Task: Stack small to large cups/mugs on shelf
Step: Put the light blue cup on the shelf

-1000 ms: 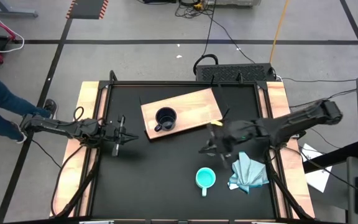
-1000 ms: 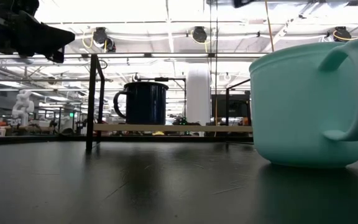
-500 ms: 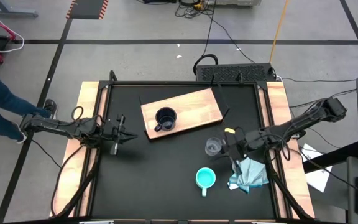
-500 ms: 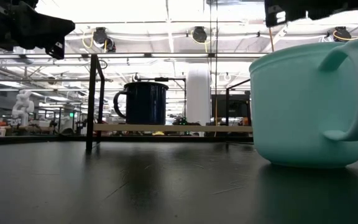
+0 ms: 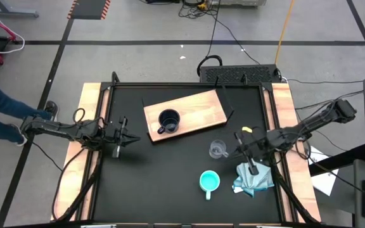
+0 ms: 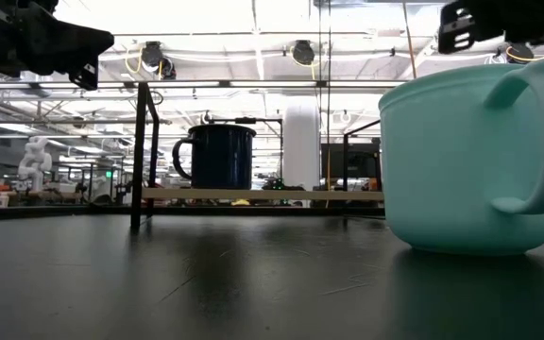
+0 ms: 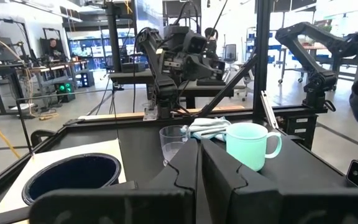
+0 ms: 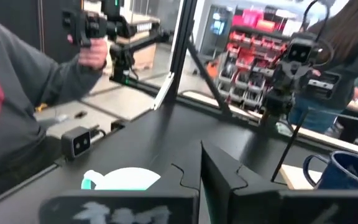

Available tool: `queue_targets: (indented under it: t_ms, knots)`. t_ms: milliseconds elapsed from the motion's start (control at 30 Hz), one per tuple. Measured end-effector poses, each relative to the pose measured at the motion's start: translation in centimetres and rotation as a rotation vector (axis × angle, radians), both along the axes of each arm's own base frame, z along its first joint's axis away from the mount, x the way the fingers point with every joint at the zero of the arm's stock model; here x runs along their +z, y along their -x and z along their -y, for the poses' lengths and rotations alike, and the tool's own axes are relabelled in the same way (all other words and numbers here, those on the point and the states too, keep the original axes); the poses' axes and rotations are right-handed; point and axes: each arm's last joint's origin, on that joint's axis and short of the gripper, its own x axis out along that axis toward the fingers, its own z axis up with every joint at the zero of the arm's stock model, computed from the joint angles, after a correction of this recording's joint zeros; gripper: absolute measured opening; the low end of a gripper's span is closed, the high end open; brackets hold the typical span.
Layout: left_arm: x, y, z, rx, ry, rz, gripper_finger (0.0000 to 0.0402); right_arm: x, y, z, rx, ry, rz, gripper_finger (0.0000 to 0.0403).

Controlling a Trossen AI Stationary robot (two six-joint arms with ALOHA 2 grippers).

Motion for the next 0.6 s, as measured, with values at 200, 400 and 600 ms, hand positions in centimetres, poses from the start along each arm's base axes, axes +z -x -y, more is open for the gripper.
queue_targets:
  t_ms: [200, 400, 600]
  knots:
    - [0.0, 0.0, 0.0, 0.001, -0.001, -0.001, 0.0024, -1.8, 1.2, 0.5, 0.000, -0.020, 0.036, 0.0000]
    - [0.0, 0.0, 0.0, 0.002, -0.001, 0.001, 0.0024, -1.9, 1.3, 0.5, 0.000, -0.024, 0.045, 0.0000]
    - [0.0, 0.0, 0.0, 0.010, 0.000, 0.001, 0.0024, -1.5, 1.1, 0.4, 0.010, 0.006, 0.052, 0.0000]
